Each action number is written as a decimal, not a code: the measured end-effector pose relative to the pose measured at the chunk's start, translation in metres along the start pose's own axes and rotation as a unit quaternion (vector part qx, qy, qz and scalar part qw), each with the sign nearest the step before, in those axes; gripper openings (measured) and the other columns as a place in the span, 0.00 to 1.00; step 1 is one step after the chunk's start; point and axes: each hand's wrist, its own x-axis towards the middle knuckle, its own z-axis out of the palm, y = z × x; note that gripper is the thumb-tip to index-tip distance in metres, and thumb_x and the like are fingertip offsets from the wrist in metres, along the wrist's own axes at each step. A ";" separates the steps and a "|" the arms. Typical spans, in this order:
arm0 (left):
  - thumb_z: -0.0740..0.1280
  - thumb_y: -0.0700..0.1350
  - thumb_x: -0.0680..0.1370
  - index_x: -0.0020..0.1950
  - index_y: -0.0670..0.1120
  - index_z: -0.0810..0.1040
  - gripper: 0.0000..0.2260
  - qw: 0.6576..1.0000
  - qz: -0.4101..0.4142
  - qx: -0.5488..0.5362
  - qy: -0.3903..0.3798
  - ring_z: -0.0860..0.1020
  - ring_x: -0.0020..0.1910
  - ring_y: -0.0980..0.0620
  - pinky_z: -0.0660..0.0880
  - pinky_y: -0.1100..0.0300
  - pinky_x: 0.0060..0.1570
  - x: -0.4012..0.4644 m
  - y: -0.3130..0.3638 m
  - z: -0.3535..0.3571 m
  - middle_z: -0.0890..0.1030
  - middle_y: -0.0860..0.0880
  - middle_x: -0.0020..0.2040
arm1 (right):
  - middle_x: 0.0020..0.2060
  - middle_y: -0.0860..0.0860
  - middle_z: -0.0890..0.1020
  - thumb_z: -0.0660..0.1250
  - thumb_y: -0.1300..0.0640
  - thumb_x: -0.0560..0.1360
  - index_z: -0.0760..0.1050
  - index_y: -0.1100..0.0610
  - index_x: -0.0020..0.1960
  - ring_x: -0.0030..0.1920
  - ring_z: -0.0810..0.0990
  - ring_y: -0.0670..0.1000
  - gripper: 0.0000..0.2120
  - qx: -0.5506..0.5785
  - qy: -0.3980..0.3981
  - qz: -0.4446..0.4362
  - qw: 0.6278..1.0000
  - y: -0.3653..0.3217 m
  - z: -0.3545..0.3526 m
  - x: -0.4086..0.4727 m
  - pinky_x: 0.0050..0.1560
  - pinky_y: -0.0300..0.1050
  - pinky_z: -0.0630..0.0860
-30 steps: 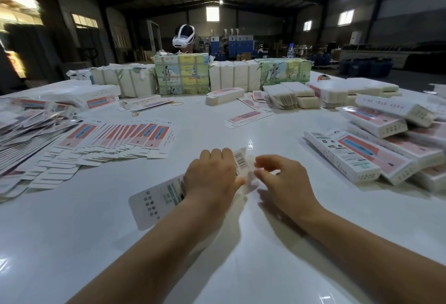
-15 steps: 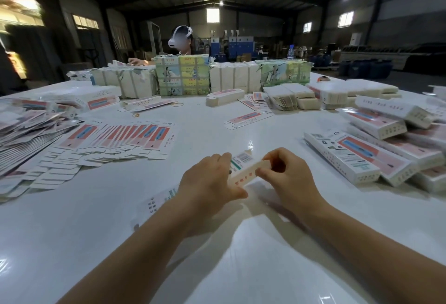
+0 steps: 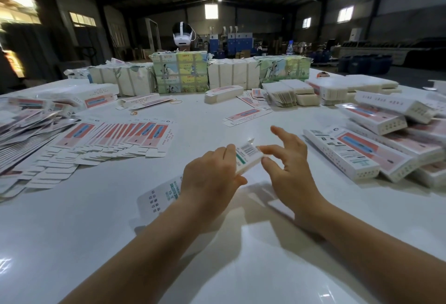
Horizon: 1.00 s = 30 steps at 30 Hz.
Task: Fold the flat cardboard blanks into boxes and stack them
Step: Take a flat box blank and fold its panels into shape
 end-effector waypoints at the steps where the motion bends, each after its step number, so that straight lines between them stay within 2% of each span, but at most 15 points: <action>1: 0.64 0.60 0.75 0.70 0.47 0.65 0.28 1.000 0.008 0.000 0.001 0.76 0.51 0.51 0.66 0.61 0.38 -0.001 -0.001 0.000 0.76 0.51 0.58 | 0.65 0.36 0.63 0.60 0.63 0.78 0.78 0.51 0.55 0.68 0.52 0.35 0.11 0.024 -0.021 0.011 0.999 0.001 -0.001 0.001 0.63 0.21 0.52; 2: 0.65 0.60 0.75 0.70 0.47 0.65 0.28 1.000 0.015 0.000 0.000 0.76 0.51 0.50 0.68 0.60 0.39 -0.002 -0.001 -0.001 0.77 0.51 0.58 | 0.66 0.37 0.63 0.59 0.64 0.79 0.76 0.52 0.58 0.68 0.53 0.35 0.13 0.048 -0.041 0.026 0.998 0.001 -0.001 0.001 0.63 0.21 0.57; 4: 0.67 0.59 0.74 0.69 0.45 0.67 0.29 1.000 0.022 -0.001 -0.010 0.77 0.50 0.49 0.71 0.59 0.40 -0.003 -0.001 -0.002 0.77 0.49 0.57 | 0.71 0.42 0.63 0.57 0.64 0.79 0.72 0.55 0.66 0.63 0.61 0.30 0.18 0.073 -0.070 0.054 0.993 0.004 -0.001 0.003 0.65 0.32 0.66; 6: 0.69 0.58 0.73 0.68 0.44 0.69 0.29 1.000 0.021 -0.002 -0.016 0.77 0.48 0.48 0.71 0.59 0.38 -0.004 0.000 -0.003 0.78 0.48 0.56 | 0.73 0.46 0.63 0.57 0.65 0.78 0.72 0.59 0.67 0.56 0.63 0.23 0.18 0.075 -0.085 0.055 0.992 0.006 -0.001 0.005 0.62 0.32 0.68; 8: 0.69 0.59 0.73 0.69 0.45 0.68 0.30 1.000 0.018 -0.002 -0.013 0.77 0.49 0.49 0.68 0.60 0.38 -0.004 0.000 -0.004 0.78 0.49 0.56 | 0.72 0.48 0.64 0.57 0.66 0.77 0.73 0.57 0.66 0.61 0.64 0.30 0.19 0.074 -0.091 0.048 0.992 0.007 -0.002 0.006 0.63 0.34 0.69; 11: 0.67 0.61 0.73 0.72 0.46 0.65 0.32 1.000 0.016 0.003 -0.004 0.76 0.51 0.51 0.66 0.62 0.38 -0.005 -0.001 -0.003 0.77 0.50 0.59 | 0.62 0.45 0.70 0.58 0.66 0.77 0.75 0.47 0.56 0.65 0.66 0.43 0.17 0.082 -0.092 0.034 0.992 0.002 -0.004 0.003 0.56 0.23 0.66; 14: 0.66 0.61 0.73 0.72 0.45 0.65 0.32 1.000 0.008 0.013 -0.002 0.77 0.50 0.51 0.64 0.63 0.38 -0.005 -0.002 -0.004 0.78 0.50 0.59 | 0.52 0.43 0.71 0.59 0.65 0.77 0.73 0.41 0.46 0.56 0.69 0.35 0.18 0.060 -0.073 0.022 0.995 -0.001 -0.002 0.002 0.50 0.18 0.64; 16: 0.67 0.61 0.73 0.71 0.44 0.67 0.32 1.000 0.007 0.014 -0.002 0.78 0.50 0.50 0.67 0.62 0.38 -0.004 -0.002 -0.004 0.78 0.49 0.58 | 0.52 0.45 0.72 0.58 0.64 0.78 0.74 0.42 0.48 0.54 0.69 0.35 0.16 0.044 -0.055 0.013 0.997 -0.002 0.000 0.000 0.49 0.18 0.63; 20: 0.67 0.60 0.73 0.70 0.42 0.68 0.32 1.000 0.000 0.012 -0.002 0.78 0.51 0.48 0.73 0.57 0.40 -0.001 0.000 -0.005 0.79 0.47 0.58 | 0.49 0.44 0.71 0.56 0.65 0.80 0.76 0.57 0.60 0.55 0.71 0.46 0.14 0.010 -0.008 -0.019 1.000 -0.004 0.005 -0.004 0.47 0.18 0.62; 23: 0.64 0.62 0.74 0.73 0.44 0.64 0.34 1.000 -0.006 0.012 -0.002 0.76 0.55 0.50 0.74 0.57 0.43 0.001 0.000 -0.006 0.76 0.49 0.62 | 0.56 0.50 0.73 0.56 0.64 0.81 0.73 0.60 0.65 0.58 0.69 0.46 0.15 -0.004 -0.020 -0.035 0.999 -0.005 0.008 -0.005 0.48 0.16 0.60; 25: 0.64 0.63 0.74 0.73 0.44 0.63 0.35 1.000 -0.015 0.010 0.007 0.76 0.55 0.50 0.74 0.57 0.44 0.001 -0.001 -0.008 0.76 0.48 0.62 | 0.64 0.48 0.72 0.56 0.61 0.81 0.71 0.57 0.68 0.64 0.64 0.44 0.16 0.002 -0.026 -0.048 0.998 -0.006 0.006 -0.004 0.55 0.16 0.56; 27: 0.70 0.61 0.70 0.70 0.41 0.68 0.36 1.000 -0.015 0.006 0.011 0.78 0.50 0.47 0.75 0.55 0.40 0.002 0.001 -0.015 0.79 0.46 0.57 | 0.70 0.44 0.65 0.59 0.57 0.81 0.65 0.53 0.73 0.69 0.58 0.40 0.21 0.039 -0.001 -0.017 0.999 -0.005 0.002 0.001 0.65 0.24 0.52; 28: 0.74 0.60 0.67 0.67 0.39 0.71 0.36 1.000 -0.002 0.009 0.014 0.79 0.46 0.46 0.75 0.55 0.36 0.002 0.001 -0.016 0.80 0.44 0.53 | 0.72 0.45 0.63 0.61 0.55 0.80 0.60 0.51 0.75 0.70 0.59 0.42 0.24 0.100 0.005 0.044 0.994 -0.004 0.001 0.003 0.69 0.32 0.55; 29: 0.78 0.58 0.63 0.63 0.37 0.75 0.36 0.999 0.015 0.014 0.026 0.80 0.41 0.44 0.75 0.55 0.32 0.002 0.002 -0.017 0.81 0.43 0.48 | 0.72 0.48 0.64 0.63 0.53 0.79 0.58 0.49 0.76 0.70 0.62 0.46 0.28 0.203 -0.005 0.129 0.971 -0.005 -0.002 0.006 0.69 0.42 0.60; 30: 0.80 0.56 0.60 0.60 0.36 0.77 0.37 0.998 0.029 0.018 0.044 0.80 0.38 0.44 0.75 0.55 0.30 0.001 0.003 -0.016 0.82 0.42 0.46 | 0.68 0.52 0.69 0.66 0.53 0.76 0.58 0.50 0.75 0.68 0.68 0.51 0.31 0.327 -0.024 0.217 0.920 -0.006 -0.005 0.009 0.66 0.50 0.67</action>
